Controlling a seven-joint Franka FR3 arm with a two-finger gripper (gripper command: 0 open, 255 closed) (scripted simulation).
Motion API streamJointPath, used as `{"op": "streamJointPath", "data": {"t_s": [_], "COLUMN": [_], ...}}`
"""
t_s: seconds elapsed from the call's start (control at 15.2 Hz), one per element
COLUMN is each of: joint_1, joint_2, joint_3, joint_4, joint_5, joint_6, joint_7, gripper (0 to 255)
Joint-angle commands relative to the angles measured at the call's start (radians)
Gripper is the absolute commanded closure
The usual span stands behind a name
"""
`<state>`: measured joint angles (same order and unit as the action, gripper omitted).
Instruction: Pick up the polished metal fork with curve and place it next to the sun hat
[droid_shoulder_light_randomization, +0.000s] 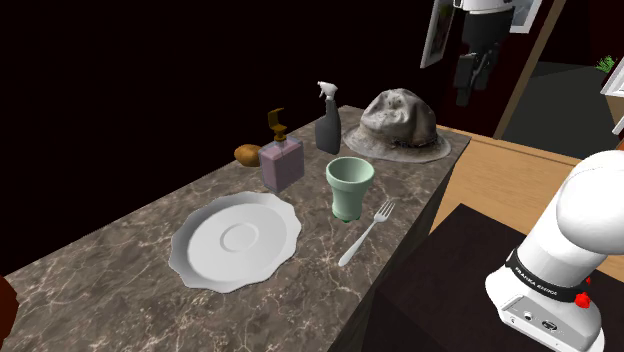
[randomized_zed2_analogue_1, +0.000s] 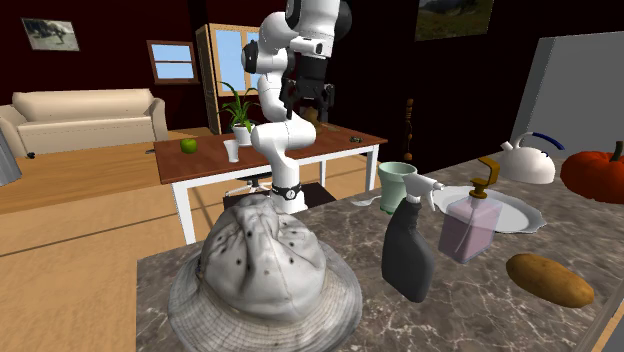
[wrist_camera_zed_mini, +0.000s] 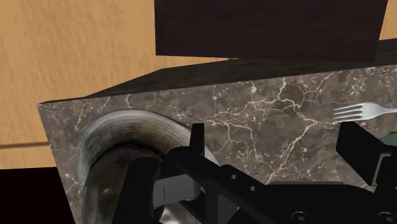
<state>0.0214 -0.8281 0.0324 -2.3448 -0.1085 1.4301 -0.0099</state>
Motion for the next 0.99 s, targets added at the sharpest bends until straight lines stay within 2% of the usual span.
{"op": "streamJointPath", "data": {"t_s": [0.0, 0.92], "joint_1": [0.000, 0.293], "joint_2": [0.000, 0.202], "joint_3": [0.000, -0.022], "joint_4": [0.000, -0.218], "joint_5": [0.000, 0.017], "joint_6": [0.000, 0.464], "joint_7": [0.000, -0.500], "gripper": [0, 0]}}
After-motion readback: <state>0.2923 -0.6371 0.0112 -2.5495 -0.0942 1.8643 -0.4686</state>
